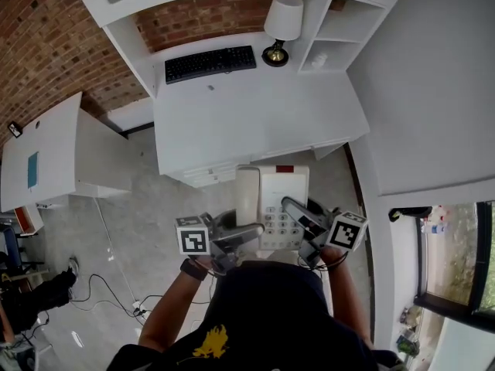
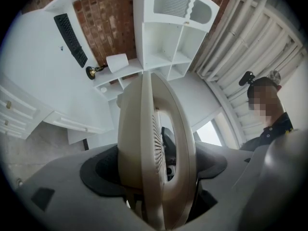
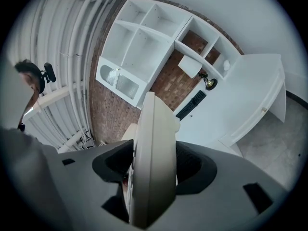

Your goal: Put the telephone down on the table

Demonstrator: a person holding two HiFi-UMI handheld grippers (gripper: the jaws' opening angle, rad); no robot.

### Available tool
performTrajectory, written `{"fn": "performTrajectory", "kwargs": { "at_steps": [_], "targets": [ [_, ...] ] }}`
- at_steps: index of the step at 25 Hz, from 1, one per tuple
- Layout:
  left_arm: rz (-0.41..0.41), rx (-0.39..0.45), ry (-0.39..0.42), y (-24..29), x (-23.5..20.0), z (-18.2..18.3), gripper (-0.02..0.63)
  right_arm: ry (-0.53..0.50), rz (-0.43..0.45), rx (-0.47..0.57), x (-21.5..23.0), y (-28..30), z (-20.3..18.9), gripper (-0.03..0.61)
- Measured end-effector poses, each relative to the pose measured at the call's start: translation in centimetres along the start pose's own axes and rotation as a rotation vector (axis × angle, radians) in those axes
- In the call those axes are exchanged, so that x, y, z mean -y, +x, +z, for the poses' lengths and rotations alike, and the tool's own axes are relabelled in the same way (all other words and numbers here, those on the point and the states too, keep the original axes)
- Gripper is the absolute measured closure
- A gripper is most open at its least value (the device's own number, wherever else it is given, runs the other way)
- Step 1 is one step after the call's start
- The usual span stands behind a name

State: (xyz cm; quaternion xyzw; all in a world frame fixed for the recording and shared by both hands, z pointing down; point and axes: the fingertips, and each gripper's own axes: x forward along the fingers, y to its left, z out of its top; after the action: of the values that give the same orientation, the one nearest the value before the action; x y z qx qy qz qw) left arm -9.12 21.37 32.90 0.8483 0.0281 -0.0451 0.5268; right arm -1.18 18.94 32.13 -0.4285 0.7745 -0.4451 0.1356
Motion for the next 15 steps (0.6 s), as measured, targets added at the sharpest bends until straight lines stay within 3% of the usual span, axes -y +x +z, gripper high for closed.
{"fn": "performTrajectory", "kwargs": {
  "at_steps": [8,15],
  "targets": [
    [0.014,-0.014,-0.001,0.1,-2.5,3.2,0.196,0.022,-0.005,-0.008,1.8,2.9,1.8,0.334],
    [0.054,0.06,0.04,2.5,-3.9,8.1,0.196,0.004,0.067,-0.044,3.4,6.0,6.7,0.337]
  ]
}}
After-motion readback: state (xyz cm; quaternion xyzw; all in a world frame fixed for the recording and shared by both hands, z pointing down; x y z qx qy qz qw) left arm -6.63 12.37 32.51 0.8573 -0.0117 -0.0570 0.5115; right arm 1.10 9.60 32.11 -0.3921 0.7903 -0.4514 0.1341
